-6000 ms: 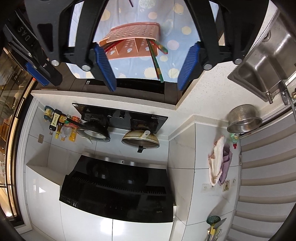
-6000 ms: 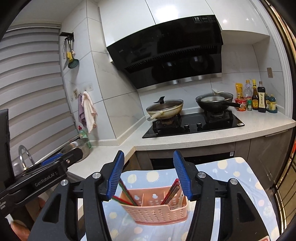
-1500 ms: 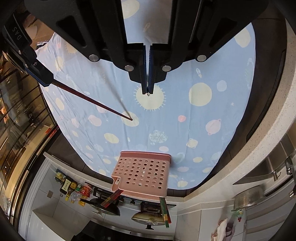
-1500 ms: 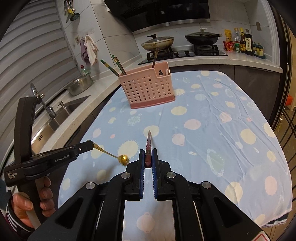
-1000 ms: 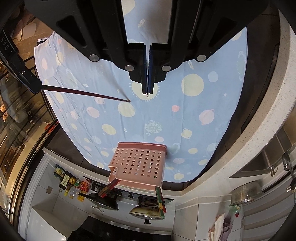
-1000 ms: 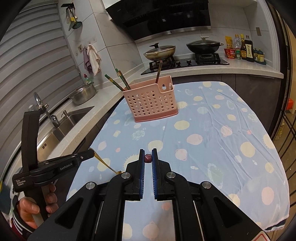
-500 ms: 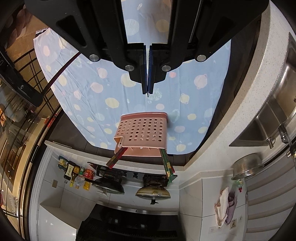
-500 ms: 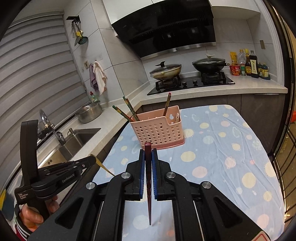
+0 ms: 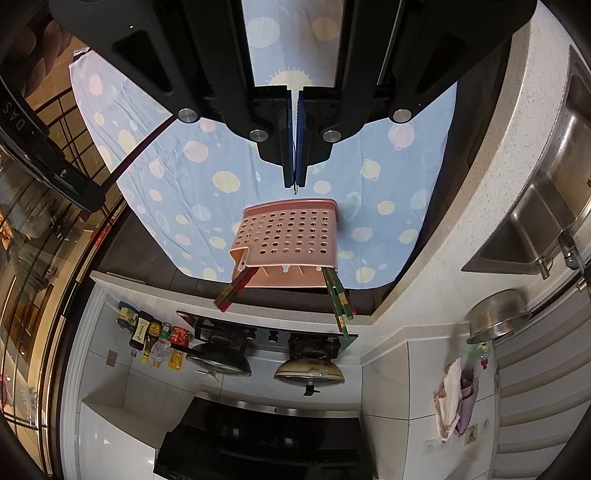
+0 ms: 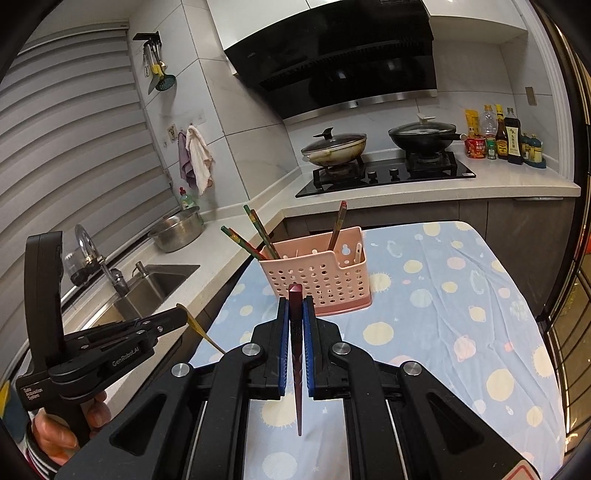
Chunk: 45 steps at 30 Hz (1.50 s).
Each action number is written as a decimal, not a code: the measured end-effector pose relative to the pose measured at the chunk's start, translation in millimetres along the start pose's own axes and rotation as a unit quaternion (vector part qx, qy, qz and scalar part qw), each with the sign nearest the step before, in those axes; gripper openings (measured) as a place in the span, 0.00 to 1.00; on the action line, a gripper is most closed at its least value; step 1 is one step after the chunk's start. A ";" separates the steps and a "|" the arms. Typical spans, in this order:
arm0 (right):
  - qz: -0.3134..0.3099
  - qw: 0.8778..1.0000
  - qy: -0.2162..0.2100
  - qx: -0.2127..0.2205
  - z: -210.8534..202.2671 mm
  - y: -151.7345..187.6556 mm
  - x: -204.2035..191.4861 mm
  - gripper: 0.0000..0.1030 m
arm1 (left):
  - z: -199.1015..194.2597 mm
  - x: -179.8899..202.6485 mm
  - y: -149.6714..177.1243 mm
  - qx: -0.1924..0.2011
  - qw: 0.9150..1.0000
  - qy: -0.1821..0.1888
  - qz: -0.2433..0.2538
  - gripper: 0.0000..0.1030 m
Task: Organize utensils
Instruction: 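Lift the spoon and chopstick and carry both over the pink holder, then lower the spoon and chopstick into the pink holder and open both tools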
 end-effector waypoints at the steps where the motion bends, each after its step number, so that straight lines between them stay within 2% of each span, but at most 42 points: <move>1: 0.002 1.000 -0.002 0.004 1.9 -5.0 1.3 0.07 | 1.0 -0.7 -5.2 0.004 1.000 0.000 -0.001 0.01; 5: 0.005 1.000 -0.009 0.026 17.3 -32.8 1.5 0.07 | 7.2 -2.9 -33.1 0.026 1.000 0.002 -0.002 0.01; 15: 0.003 0.993 0.000 0.118 66.9 -120.8 0.1 0.07 | 37.4 -0.9 -117.6 0.089 0.996 0.004 0.000 0.01; 20: 0.002 0.991 0.012 0.137 102.5 -144.5 0.3 0.07 | 66.8 -3.3 -140.2 0.094 0.996 -0.008 0.003 0.01; 26: 0.010 0.992 0.027 0.126 147.2 -149.2 13.0 0.07 | 110.2 -8.0 -142.7 0.071 0.997 -0.021 0.009 0.01; 32: -0.001 0.996 0.030 0.086 180.5 -129.2 19.0 0.07 | 146.8 -12.5 -126.7 0.038 0.999 -0.033 0.017 0.01; 38: -0.007 0.998 0.030 0.053 200.6 -108.6 19.9 0.07 | 163.5 -16.8 -113.0 0.019 0.999 -0.038 0.010 0.02; 39: -0.006 0.998 0.032 0.049 202.5 -106.4 20.4 0.08 | 163.5 -17.9 -112.2 0.019 0.999 -0.041 0.007 0.02; 40: -0.006 0.998 0.034 0.049 203.2 -104.9 20.7 0.15 | 163.3 -18.2 -111.7 0.020 0.999 -0.046 0.008 0.02; 41: -0.007 0.998 0.037 0.049 202.7 -103.7 20.7 0.24 | 162.2 -18.6 -111.2 0.021 0.998 -0.050 0.011 0.06; 43: -0.010 0.998 0.036 0.050 201.1 -102.1 19.5 0.32 | 159.9 -19.6 -110.2 0.023 0.998 -0.056 0.010 0.26; 44: -0.012 0.998 0.037 0.050 200.4 -100.9 19.0 0.33 | 157.8 -20.2 -110.9 0.028 0.998 -0.061 0.008 0.42; 45: -0.016 0.998 0.039 0.049 198.5 -99.8 17.9 0.33 | 154.9 -20.4 -110.7 0.032 0.997 -0.065 0.009 0.47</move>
Point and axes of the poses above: each gripper's, at about its wrist camera, not at the fingertips, and z roughly the way its jaws point, x to its right, y to its underside, the point moved 3 cm from there along z, roughly the way its jaws point, and after that the axes turned 12 degrees about x, right-handed, at the moved point
